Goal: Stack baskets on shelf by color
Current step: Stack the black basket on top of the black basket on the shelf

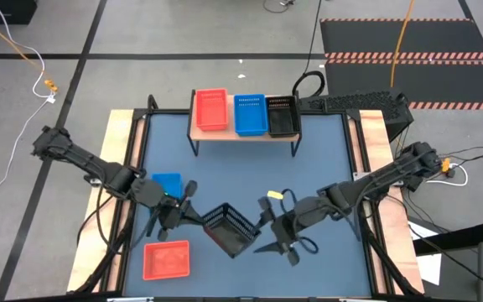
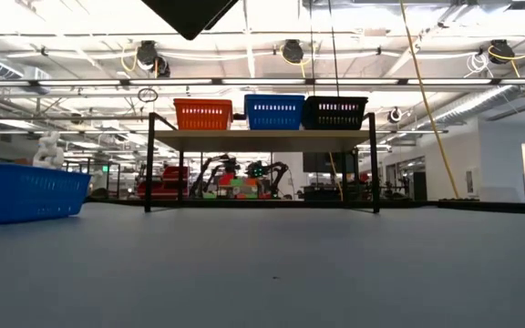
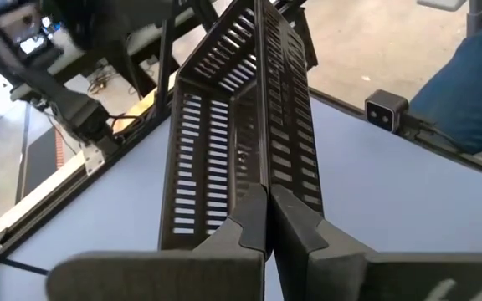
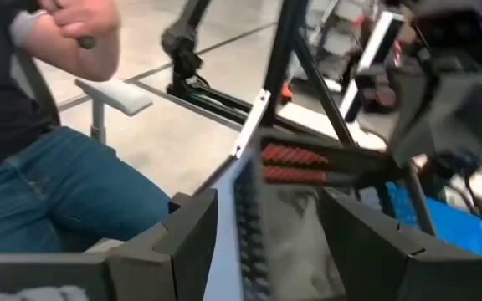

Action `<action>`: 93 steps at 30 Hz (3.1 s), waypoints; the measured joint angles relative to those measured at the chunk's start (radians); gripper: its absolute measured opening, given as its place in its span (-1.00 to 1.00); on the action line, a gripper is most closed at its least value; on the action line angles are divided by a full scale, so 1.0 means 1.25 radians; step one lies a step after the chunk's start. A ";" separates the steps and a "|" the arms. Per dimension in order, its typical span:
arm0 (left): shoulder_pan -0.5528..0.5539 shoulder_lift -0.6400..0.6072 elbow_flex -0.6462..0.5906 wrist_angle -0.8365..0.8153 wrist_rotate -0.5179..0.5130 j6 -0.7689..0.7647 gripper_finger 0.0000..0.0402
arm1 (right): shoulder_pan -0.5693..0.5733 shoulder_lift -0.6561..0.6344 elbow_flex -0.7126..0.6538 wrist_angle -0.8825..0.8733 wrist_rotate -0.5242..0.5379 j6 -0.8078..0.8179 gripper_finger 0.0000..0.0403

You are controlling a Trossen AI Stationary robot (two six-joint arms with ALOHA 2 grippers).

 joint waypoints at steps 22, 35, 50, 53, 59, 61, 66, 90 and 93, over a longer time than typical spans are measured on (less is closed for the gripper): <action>0.039 -0.021 0.000 0.006 -0.085 -0.072 -0.90 | -0.092 0.016 0.000 -0.093 -0.199 0.031 -0.95; 0.042 -0.140 0.000 -0.110 -0.293 -0.298 -0.30 | -0.149 -0.119 0.068 -0.385 0.113 -0.066 -0.99; 0.054 -0.161 0.000 -0.232 -0.413 -0.480 0.14 | -0.365 -0.200 0.069 -0.524 0.342 -0.247 -1.00; 0.061 -0.123 0.000 -0.224 -0.413 -0.480 0.09 | -0.439 -0.193 0.068 -0.529 0.302 -0.284 -0.99; 0.077 -0.044 0.000 -0.221 -0.413 -0.483 0.01 | -0.552 -0.190 0.068 -0.569 0.164 -0.336 -0.99; 0.079 -0.024 0.000 -0.222 -0.414 -0.505 0.00 | -0.582 -0.192 0.068 -0.602 0.167 -0.338 -0.99; 0.081 0.006 0.000 -0.275 -0.495 -0.649 0.00 | -0.642 -0.191 0.068 -0.687 0.149 -0.350 -0.98; 0.079 0.011 -0.001 -0.422 -0.592 -0.806 0.00 | -0.688 -0.112 0.041 -0.653 0.044 -0.372 -0.87; 0.079 0.011 -0.001 -0.422 -0.607 -0.810 0.00 | -0.688 -0.116 0.041 -0.644 0.044 -0.371 -0.70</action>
